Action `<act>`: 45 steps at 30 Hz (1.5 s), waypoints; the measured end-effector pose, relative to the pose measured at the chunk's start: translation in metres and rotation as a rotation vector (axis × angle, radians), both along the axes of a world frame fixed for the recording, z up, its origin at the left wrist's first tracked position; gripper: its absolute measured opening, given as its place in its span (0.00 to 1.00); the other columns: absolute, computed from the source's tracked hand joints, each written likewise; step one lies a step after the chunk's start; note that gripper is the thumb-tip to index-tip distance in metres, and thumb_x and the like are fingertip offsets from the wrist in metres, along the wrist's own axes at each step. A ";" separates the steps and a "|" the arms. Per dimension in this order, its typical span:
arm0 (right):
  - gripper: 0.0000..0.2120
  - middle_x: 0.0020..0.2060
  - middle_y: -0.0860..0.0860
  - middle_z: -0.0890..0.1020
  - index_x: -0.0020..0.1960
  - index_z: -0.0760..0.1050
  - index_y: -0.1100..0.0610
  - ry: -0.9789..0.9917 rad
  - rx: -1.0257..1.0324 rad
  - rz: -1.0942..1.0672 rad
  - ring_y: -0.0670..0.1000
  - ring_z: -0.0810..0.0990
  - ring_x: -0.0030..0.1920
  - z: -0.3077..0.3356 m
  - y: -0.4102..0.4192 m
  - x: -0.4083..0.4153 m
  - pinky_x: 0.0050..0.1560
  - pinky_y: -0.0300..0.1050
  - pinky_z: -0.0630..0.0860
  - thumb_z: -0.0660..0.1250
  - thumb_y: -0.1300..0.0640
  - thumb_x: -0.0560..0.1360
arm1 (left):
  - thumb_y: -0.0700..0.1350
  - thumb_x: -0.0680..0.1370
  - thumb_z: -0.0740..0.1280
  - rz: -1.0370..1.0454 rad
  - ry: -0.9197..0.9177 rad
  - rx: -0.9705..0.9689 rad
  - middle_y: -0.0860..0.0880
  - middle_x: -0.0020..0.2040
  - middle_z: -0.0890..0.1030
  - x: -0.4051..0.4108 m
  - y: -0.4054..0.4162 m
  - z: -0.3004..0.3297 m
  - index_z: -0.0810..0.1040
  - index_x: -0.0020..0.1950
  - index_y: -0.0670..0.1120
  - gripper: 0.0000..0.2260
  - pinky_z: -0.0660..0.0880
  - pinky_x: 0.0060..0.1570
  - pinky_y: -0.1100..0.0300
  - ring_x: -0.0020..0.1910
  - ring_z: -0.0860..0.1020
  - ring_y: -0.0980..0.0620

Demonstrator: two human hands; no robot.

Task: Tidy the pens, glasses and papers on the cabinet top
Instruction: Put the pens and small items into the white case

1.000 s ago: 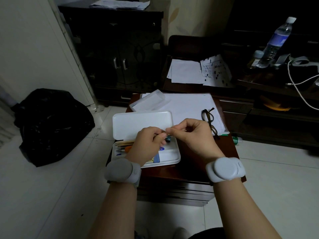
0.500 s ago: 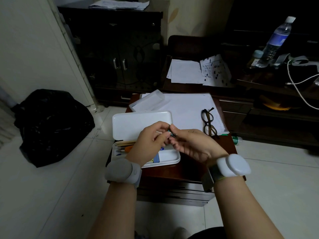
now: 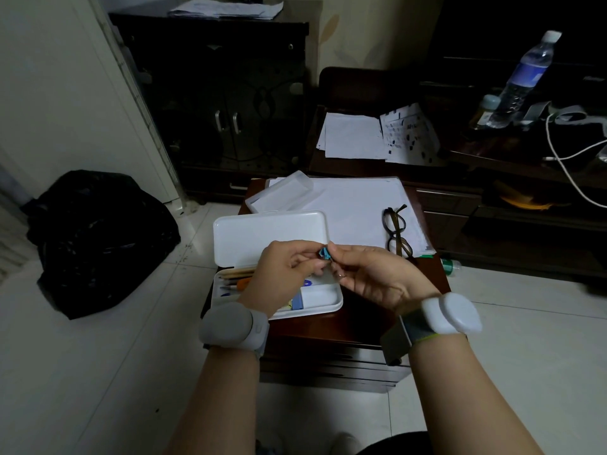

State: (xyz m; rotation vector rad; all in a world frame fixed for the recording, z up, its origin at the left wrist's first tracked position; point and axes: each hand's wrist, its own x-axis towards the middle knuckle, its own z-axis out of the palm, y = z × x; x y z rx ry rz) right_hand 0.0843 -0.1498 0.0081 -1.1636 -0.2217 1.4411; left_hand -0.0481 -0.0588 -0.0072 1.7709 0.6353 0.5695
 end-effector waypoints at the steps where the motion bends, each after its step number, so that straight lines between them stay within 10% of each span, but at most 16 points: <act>1: 0.06 0.36 0.52 0.80 0.47 0.79 0.62 -0.012 -0.006 0.006 0.42 0.77 0.31 0.000 0.000 0.000 0.35 0.30 0.78 0.68 0.61 0.72 | 0.33 0.74 0.67 0.020 -0.001 0.010 0.45 0.39 0.83 0.000 0.001 0.000 0.82 0.53 0.42 0.10 0.79 0.44 0.66 0.36 0.81 0.56; 15: 0.07 0.30 0.52 0.77 0.40 0.77 0.63 -0.060 0.050 -0.025 0.44 0.71 0.30 0.003 0.001 -0.003 0.29 0.30 0.73 0.68 0.59 0.71 | 0.36 0.76 0.66 0.077 0.017 0.154 0.50 0.32 0.80 0.001 0.002 0.000 0.82 0.42 0.41 0.06 0.78 0.40 0.64 0.31 0.79 0.54; 28: 0.04 0.33 0.55 0.72 0.48 0.81 0.58 -0.731 0.125 -0.243 0.45 0.68 0.30 -0.008 0.009 -0.010 0.33 0.31 0.68 0.70 0.60 0.73 | 0.37 0.79 0.62 0.147 0.111 0.050 0.47 0.31 0.79 0.001 0.002 0.000 0.80 0.42 0.39 0.09 0.76 0.33 0.66 0.23 0.75 0.58; 45: 0.04 0.29 0.54 0.77 0.41 0.81 0.64 -0.705 0.042 -0.130 0.47 0.71 0.29 -0.008 0.017 -0.021 0.30 0.33 0.71 0.73 0.62 0.70 | 0.43 0.76 0.68 0.335 0.110 0.086 0.45 0.34 0.81 -0.010 0.014 0.000 0.81 0.44 0.40 0.07 0.72 0.29 0.73 0.24 0.75 0.61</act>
